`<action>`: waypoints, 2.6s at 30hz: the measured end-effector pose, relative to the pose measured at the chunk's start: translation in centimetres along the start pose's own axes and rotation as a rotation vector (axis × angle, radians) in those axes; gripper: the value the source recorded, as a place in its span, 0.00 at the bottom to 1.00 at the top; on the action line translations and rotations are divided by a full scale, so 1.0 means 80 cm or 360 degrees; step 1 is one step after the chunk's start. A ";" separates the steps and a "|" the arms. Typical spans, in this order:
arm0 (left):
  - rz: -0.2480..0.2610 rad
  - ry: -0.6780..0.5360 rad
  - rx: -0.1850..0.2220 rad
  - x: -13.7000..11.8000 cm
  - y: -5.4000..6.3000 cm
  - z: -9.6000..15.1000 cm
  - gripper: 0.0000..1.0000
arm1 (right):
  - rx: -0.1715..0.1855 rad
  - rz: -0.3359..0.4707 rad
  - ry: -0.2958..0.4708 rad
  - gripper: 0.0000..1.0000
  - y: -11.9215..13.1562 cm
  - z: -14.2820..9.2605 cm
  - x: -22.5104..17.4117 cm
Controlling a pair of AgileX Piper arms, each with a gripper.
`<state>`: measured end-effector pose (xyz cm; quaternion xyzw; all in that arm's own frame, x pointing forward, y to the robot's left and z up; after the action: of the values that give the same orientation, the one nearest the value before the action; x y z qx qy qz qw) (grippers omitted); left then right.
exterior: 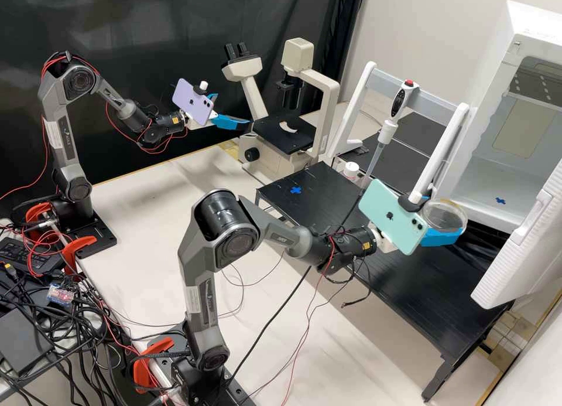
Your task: Move the petri dish to the incubator
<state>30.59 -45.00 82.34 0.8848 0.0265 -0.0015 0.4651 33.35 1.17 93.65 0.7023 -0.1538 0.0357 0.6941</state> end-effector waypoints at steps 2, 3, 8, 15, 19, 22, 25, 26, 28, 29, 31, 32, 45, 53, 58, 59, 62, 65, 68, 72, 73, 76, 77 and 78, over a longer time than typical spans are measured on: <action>0.0000 0.0000 0.0000 0.000 0.000 0.000 1.00 | -0.0033 -0.0002 -0.0023 0.00 0.002 0.000 0.018; 0.0000 0.0000 0.0000 0.000 0.000 0.000 1.00 | -0.0043 -0.0009 -0.0036 0.00 0.001 0.001 0.024; 0.0000 0.0000 0.0000 0.000 0.000 0.000 1.00 | -0.0096 -0.0003 -0.0121 0.00 0.005 0.002 0.064; 0.0000 0.0000 0.0000 0.000 0.000 0.000 1.00 | -0.0096 0.0045 -0.0213 0.00 0.012 0.000 0.116; 0.0000 0.0000 0.0000 0.000 0.000 0.000 1.00 | -0.0149 0.0056 -0.0220 0.00 0.009 -0.004 0.144; 0.0000 0.0000 0.0000 0.000 0.000 0.000 1.00 | -0.0165 0.0054 -0.0225 0.00 0.008 -0.009 0.164; 0.0000 0.0000 0.0000 0.000 0.000 0.000 1.00 | -0.0181 0.0064 -0.0222 0.00 0.005 -0.010 0.180; 0.0000 0.0000 0.0000 0.000 0.000 0.000 1.00 | -0.0180 0.0055 -0.0222 0.00 0.004 -0.011 0.184; 0.0000 0.0000 0.0000 0.000 0.000 0.000 1.00 | -0.0170 0.0046 -0.0225 0.00 0.003 -0.014 0.192; 0.0000 0.0000 0.0000 0.000 0.000 0.000 1.00 | -0.0162 0.0047 -0.0228 0.00 0.003 -0.014 0.197; 0.0000 0.0000 0.0000 0.000 0.000 0.000 1.00 | -0.0140 0.0043 -0.0226 0.00 -0.001 -0.019 0.206; 0.0000 0.0000 0.0000 0.000 0.000 0.000 1.00 | -0.0133 0.0032 -0.0230 0.00 -0.003 -0.020 0.210; 0.0000 0.0000 0.0000 0.000 0.000 0.000 1.00 | -0.0074 -0.0004 -0.0260 0.00 -0.020 -0.012 0.259; 0.0000 0.0000 0.0000 0.000 0.000 0.000 1.00 | -0.0074 -0.0044 -0.0293 0.00 -0.025 -0.002 0.281; 0.0000 0.0000 0.0000 0.000 0.000 0.000 1.00 | -0.0106 -0.0083 -0.0281 0.00 -0.025 -0.002 0.287; 0.0000 0.0000 0.0000 0.000 0.000 0.000 1.00 | -0.0123 -0.0088 -0.0276 0.00 -0.025 -0.003 0.287; 0.0000 0.0000 0.0000 0.000 0.000 0.000 1.00 | -0.0147 -0.0105 -0.0258 0.00 -0.027 -0.004 0.287; 0.0000 0.0000 0.0000 0.000 0.000 0.000 1.00 | -0.0149 -0.0107 -0.0245 0.00 -0.027 -0.005 0.287; 0.0000 0.0000 0.0000 0.000 0.000 0.000 1.00 | -0.0130 -0.0109 -0.0244 0.00 -0.028 -0.003 0.287; 0.0000 0.0000 0.0000 0.000 0.000 0.000 1.00 | -0.0112 -0.0113 -0.0247 0.00 -0.033 0.001 0.286; 0.0000 0.0000 0.0000 0.000 0.000 0.000 1.00 | -0.0108 -0.0112 -0.0245 0.00 -0.033 0.001 0.286; 0.0000 0.0000 0.0000 0.000 0.000 0.000 1.00 | -0.0100 -0.0101 -0.0230 0.00 -0.031 -0.001 0.286; 0.0000 0.0000 0.0000 0.000 0.000 0.000 1.00 | -0.0101 -0.0101 -0.0225 0.00 -0.032 -0.001 0.286; 0.0000 0.0000 0.0000 0.000 0.000 0.000 1.00 | -0.0101 -0.0101 -0.0216 0.00 -0.031 -0.002 0.286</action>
<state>30.59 -45.00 82.34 0.8848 0.0265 -0.0015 0.4651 55.78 -2.50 97.28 0.6853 -0.1791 -0.0389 0.7048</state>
